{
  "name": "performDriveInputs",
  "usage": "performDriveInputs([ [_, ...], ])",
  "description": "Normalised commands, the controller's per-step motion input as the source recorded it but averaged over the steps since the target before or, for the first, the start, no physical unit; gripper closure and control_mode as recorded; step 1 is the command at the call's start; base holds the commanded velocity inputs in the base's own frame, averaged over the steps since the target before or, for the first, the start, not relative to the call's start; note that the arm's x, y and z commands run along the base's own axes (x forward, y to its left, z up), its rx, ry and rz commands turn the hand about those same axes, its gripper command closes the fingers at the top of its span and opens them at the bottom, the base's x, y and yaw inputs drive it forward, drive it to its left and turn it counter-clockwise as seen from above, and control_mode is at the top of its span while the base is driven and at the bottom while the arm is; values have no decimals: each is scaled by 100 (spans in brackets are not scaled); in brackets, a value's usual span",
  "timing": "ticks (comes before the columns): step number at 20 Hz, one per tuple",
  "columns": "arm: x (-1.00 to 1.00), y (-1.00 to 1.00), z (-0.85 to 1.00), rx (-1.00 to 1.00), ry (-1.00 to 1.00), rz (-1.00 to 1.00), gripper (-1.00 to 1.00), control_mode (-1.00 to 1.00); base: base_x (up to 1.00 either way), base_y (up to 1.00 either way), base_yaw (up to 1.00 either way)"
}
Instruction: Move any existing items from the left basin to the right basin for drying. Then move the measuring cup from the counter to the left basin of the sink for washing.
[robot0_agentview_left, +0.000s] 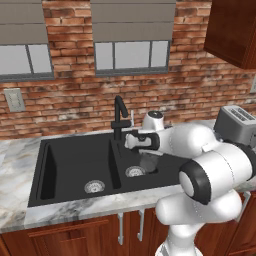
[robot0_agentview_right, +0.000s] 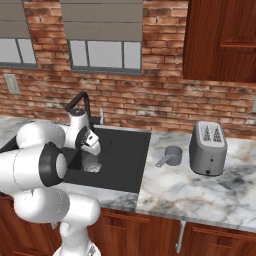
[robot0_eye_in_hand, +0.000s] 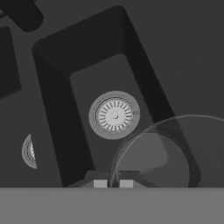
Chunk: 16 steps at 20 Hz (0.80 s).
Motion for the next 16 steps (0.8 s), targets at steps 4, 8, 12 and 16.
performDriveInputs([
  [4,9,0,-22,0,0,3,100,-100,0,0,0],
  [8,3,0,-14,0,0,3,100,-100,0,0,0],
  [12,0,3,-17,0,0,3,100,-100,0,0,0],
  [16,-3,9,-22,0,0,3,100,-100,0,0,0],
])
